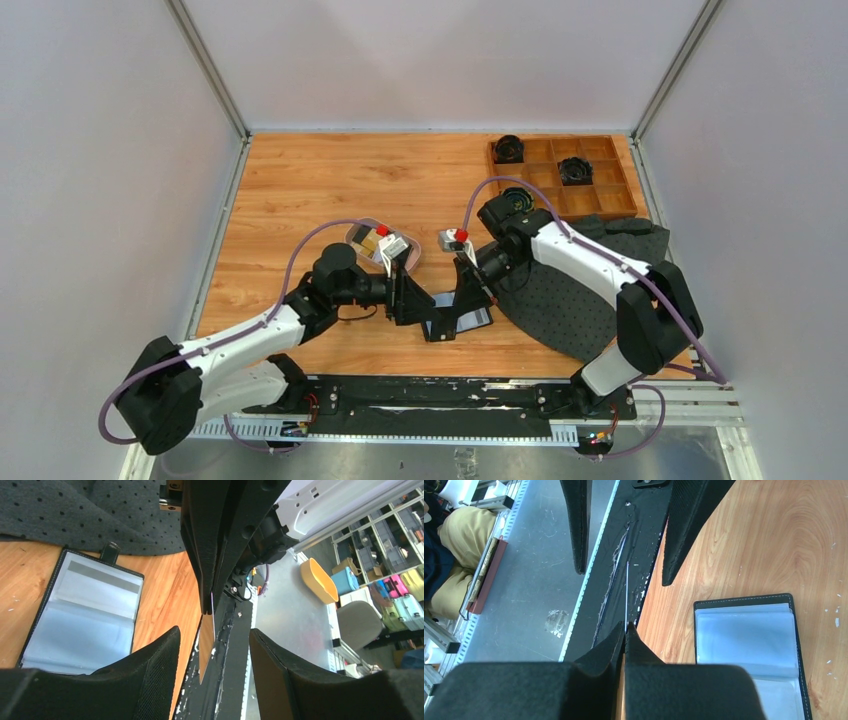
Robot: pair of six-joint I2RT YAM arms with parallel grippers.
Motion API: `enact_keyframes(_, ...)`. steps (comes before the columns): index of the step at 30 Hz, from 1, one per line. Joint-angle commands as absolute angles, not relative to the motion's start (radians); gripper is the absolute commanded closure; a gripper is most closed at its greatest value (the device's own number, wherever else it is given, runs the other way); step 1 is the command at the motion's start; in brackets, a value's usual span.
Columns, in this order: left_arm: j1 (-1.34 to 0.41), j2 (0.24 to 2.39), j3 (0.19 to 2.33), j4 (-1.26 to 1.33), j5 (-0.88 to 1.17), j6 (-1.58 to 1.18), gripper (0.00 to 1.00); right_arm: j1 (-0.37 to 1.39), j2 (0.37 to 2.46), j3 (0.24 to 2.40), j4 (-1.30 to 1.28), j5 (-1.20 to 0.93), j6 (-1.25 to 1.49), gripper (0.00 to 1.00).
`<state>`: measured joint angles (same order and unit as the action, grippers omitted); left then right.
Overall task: Put the credit cards into the card holder
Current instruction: Insert the credit card into the card holder.
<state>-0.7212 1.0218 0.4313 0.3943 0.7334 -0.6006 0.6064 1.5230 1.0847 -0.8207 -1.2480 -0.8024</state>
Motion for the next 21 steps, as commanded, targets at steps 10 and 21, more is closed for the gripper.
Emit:
enact_keyframes(10, -0.731, 1.105, 0.484, 0.388, 0.792, -0.597, 0.6, 0.618, 1.565, 1.129, -0.897, -1.26, -0.841, 1.0)
enact_keyframes(21, -0.753, 1.162, 0.517, 0.388, 0.83, -0.591, 0.96, 0.618, 1.585, 1.136, -0.912, -1.262, -0.841, 1.0)
